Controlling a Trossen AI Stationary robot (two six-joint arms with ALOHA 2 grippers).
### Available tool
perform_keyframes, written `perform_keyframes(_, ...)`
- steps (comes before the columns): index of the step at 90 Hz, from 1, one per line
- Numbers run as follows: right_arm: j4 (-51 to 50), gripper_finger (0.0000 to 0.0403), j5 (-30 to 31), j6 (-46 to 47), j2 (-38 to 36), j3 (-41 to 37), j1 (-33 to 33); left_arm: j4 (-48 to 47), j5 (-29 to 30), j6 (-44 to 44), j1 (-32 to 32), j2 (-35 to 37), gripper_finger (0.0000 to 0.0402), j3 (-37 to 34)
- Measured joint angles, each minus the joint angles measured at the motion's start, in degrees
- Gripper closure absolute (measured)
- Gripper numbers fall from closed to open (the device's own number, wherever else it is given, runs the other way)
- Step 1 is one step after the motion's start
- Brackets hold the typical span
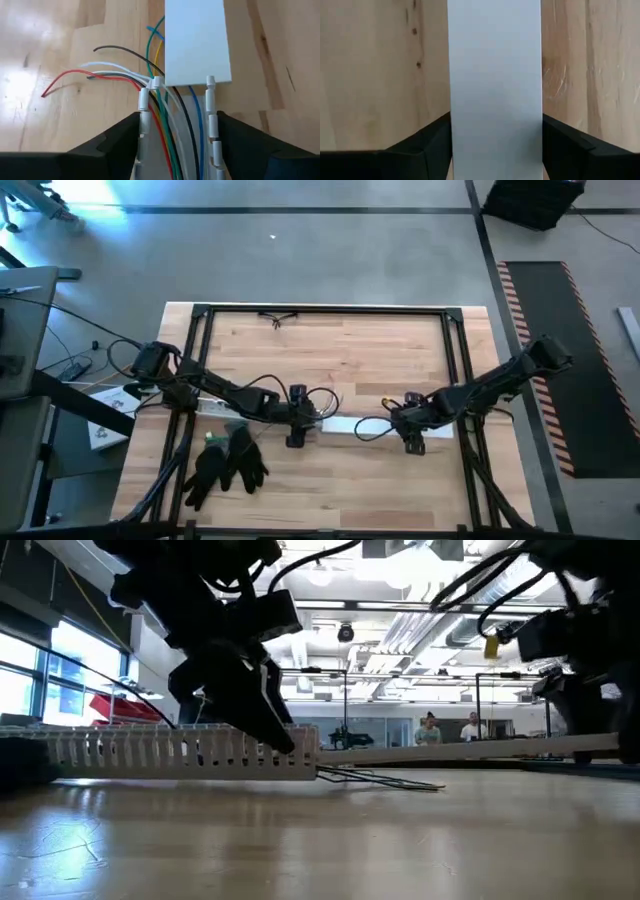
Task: Ziptie cables
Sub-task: Close the white cable duct
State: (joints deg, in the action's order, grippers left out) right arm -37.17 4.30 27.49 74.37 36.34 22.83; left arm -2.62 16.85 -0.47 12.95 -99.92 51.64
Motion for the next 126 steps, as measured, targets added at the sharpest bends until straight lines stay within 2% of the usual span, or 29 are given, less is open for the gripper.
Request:
perform_keyframes(9,-0.1,0.0171,2.6,1.9,-0.2,0.0,1.7,-0.5,-0.1,-0.4,0.0,0.0,0.0218,0.0)
perform_keyframes(21,-1.6,0.0171,3.2,3.5,-0.2,0.0,3.0,-0.7,-0.1,-0.4,0.0,0.0,0.0241,0.0)
perform_keyframes(58,-2.1,0.0171,7.5,6.1,-3.9,0.0,4.1,-1.0,0.7,-1.7,-0.2,0.0,0.0249,0.0)
perform_keyframes(70,-2.0,0.0171,7.7,6.1,-3.9,0.0,4.1,-1.0,0.1,-1.9,-0.2,0.0,0.023,0.0)
perform_keyframes(98,-1.8,0.0171,7.7,6.2,-3.9,0.0,4.1,-1.9,-0.6,-0.9,-0.6,1.0,0.0135,0.0)
perform_keyframes(126,-1.6,0.0171,7.6,6.6,-3.9,0.0,4.1,0.0,-1.0,0.9,-0.6,1.0,0.0126,0.0)
